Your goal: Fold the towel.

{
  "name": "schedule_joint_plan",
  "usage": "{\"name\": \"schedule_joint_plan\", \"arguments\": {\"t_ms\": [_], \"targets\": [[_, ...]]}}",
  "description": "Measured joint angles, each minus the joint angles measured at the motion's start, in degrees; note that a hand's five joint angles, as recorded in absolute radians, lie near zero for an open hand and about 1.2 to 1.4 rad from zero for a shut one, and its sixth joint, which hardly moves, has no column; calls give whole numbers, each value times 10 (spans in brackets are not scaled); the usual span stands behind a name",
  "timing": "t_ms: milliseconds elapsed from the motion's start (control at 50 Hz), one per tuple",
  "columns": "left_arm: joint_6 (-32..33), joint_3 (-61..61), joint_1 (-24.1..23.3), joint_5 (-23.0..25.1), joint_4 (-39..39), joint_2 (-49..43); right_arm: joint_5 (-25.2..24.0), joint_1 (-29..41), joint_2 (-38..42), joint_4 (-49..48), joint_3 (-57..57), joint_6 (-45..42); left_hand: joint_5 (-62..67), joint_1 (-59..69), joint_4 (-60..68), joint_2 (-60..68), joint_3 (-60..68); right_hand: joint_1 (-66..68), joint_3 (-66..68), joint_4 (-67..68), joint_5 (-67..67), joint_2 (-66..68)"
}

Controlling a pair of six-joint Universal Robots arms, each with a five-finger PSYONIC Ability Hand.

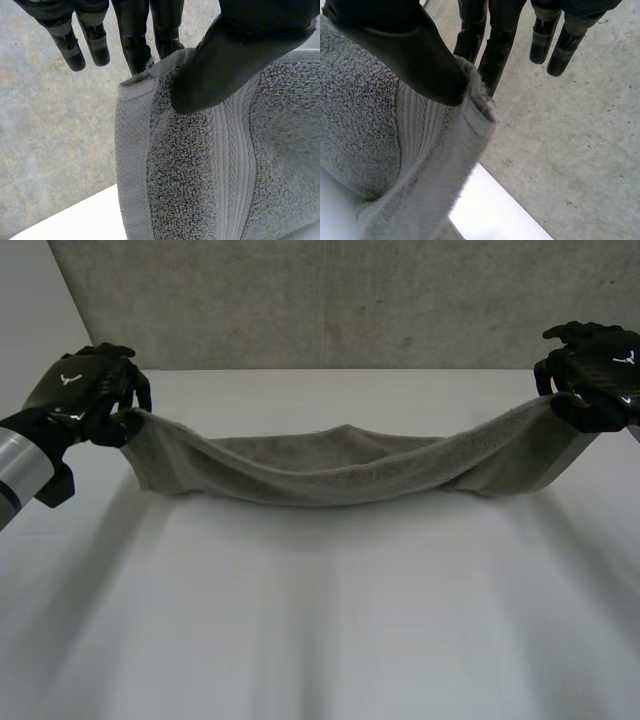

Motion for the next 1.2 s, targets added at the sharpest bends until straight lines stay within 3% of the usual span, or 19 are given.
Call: {"name": "schedule_joint_plan", "arguments": {"t_ms": [200, 380, 540, 740, 880, 1000, 1080, 1200], "targets": [[-4, -42, -6, 16, -56, 80, -43, -16, -64, 65, 34, -1, 0, 0, 0, 0, 0, 0, 0, 0, 0, 0], [0, -100, -13, 25, -104, 124, -116, -86, -133, 114, 86, -27, 0, 0, 0, 0, 0, 0, 0, 0, 0, 0], [3, -136, -3, 25, -157, 183, -185, -183, -178, 173, 133, -104, 0, 0, 0, 0, 0, 0, 0, 0, 0, 0], [4, -139, 21, 30, -189, 243, -208, -232, -182, 247, 138, -204, 0, 0, 0, 0, 0, 0, 0, 0, 0, 0], [4, -108, 28, 47, -181, 181, -158, -172, -102, 254, 93, -234, 0, 0, 0, 0, 0, 0, 0, 0, 0, 0], [5, -36, 10, 47, -174, 35, -36, -51, 24, 258, -8, -247, 0, 0, 0, 0, 0, 0, 0, 0, 0, 0], [9, 38, -19, 31, -175, -80, 30, 9, 113, 271, -94, -259, 0, 0, 0, 0, 0, 0, 0, 0, 0, 0], [15, 127, -47, -19, -175, -187, 66, 49, 201, 283, -189, -257, 4, 0, 0, 0, 0, 0, 0, 0, 0, 0]]}}
